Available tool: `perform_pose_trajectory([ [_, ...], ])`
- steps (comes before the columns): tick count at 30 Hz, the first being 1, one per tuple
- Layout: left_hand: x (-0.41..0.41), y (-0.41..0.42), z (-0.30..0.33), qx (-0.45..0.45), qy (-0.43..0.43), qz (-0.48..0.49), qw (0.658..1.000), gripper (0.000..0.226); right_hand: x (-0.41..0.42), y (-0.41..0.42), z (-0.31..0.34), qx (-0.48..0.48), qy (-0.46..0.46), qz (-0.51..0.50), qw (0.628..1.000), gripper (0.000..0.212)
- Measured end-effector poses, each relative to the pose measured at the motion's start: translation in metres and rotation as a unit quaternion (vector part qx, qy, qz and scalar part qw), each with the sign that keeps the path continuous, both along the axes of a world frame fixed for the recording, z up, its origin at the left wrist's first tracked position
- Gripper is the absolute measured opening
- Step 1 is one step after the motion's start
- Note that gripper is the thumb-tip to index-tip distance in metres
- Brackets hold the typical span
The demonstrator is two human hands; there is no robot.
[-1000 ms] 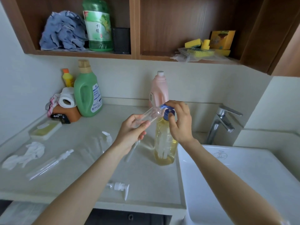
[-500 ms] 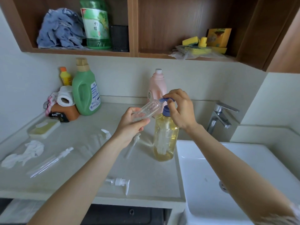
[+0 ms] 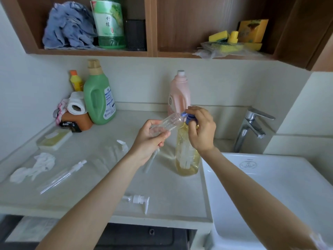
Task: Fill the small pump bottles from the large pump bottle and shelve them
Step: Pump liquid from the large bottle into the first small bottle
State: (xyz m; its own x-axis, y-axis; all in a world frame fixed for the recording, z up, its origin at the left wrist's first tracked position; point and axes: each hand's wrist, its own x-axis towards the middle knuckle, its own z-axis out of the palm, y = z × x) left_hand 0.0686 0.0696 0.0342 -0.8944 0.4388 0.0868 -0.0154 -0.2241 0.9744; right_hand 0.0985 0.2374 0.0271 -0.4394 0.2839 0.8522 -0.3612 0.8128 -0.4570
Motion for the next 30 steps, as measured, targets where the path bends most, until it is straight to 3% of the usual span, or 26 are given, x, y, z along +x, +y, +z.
perform_pose_trajectory([
  [12,-0.001,0.002,0.016,0.004,0.025,0.004,1.000,0.033,0.011,0.017,0.027,0.065,-0.048,0.026,0.996,0.037],
  [21,-0.012,0.002,0.003,0.005,0.018,-0.007,1.000,0.031,-0.004,0.005,-0.005,0.045,0.015,0.019,0.999,0.036],
  [30,-0.006,-0.002,0.005,-0.001,-0.004,-0.017,1.000,0.027,0.005,0.010,0.021,0.100,-0.052,-0.006,0.994,0.032],
])
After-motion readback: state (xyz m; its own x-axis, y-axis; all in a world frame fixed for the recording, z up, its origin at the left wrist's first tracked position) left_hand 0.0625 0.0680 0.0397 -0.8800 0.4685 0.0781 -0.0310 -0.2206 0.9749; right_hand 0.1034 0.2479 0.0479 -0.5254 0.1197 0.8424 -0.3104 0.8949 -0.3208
